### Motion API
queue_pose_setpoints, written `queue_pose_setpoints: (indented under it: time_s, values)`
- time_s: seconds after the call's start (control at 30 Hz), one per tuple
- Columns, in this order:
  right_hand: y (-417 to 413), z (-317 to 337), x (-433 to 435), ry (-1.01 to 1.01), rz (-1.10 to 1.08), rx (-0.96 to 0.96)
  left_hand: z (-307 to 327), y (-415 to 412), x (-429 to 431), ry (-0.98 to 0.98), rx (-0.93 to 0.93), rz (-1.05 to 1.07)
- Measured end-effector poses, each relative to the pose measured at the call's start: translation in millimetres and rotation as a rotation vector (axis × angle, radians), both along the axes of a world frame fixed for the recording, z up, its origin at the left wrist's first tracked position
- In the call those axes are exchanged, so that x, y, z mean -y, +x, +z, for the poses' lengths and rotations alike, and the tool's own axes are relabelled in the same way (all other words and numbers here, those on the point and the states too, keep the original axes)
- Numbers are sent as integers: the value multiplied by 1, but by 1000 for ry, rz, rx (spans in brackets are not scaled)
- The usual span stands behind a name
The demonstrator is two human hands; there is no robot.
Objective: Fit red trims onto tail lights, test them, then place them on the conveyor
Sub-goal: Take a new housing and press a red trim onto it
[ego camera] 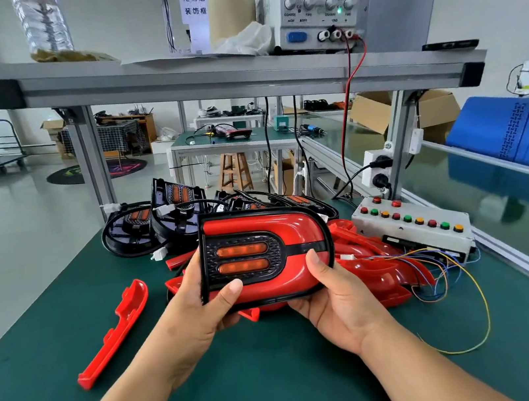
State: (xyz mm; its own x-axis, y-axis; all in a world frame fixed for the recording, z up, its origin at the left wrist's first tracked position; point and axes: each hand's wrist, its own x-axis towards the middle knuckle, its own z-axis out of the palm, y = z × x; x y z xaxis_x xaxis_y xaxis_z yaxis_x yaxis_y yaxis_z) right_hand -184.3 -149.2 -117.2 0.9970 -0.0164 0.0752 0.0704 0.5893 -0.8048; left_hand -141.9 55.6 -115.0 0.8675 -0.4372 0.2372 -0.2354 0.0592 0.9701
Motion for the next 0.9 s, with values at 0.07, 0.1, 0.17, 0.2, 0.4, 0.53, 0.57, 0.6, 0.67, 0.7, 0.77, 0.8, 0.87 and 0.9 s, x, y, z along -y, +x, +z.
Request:
queue_pose_setpoints:
  time_s: [0.07,0.1,0.17,0.2,0.4,0.53,0.57,0.6,0.67,0.7,0.77,0.8,0.87,0.9]
  values:
    - [-1,0,2,-3,25,-15,0,1,0,-17,21,14]
    - [-2,0,3,0,33,-24,0,1,0,-33,24,10]
    - [-2,-1,4,12,42,-39,0,1,0,-94,-4,-23]
    - [-2,-1,4,20,44,-42,-1,0,1,-131,-31,-45]
    - [-4,2,2,34,60,-35,-1,-2,5,-213,-108,-112]
    - [-5,2,-1,3,15,-34,-1,-3,8,-197,-97,-92]
    - [-5,2,-1,2,5,-35,-1,-4,9,-193,-89,-80]
    - [-5,2,-1,2,-2,-34,-1,-5,10,-191,-81,-73]
    - [-5,2,-1,-7,-20,-27,-2,-5,12,-192,-69,-51]
    - [-4,2,-1,-16,-32,-26,-3,-4,12,-196,-67,-39]
    - [-4,3,-2,-31,-55,-20,-4,-3,13,-206,-67,-28]
    - [-4,3,-3,-36,-64,-15,-4,-3,14,-209,-67,-27]
    - [-4,4,-4,-42,-75,-3,-4,-3,15,-218,-71,-23]
    - [-5,4,-4,-46,-81,-1,-3,-3,15,-225,-74,-22]
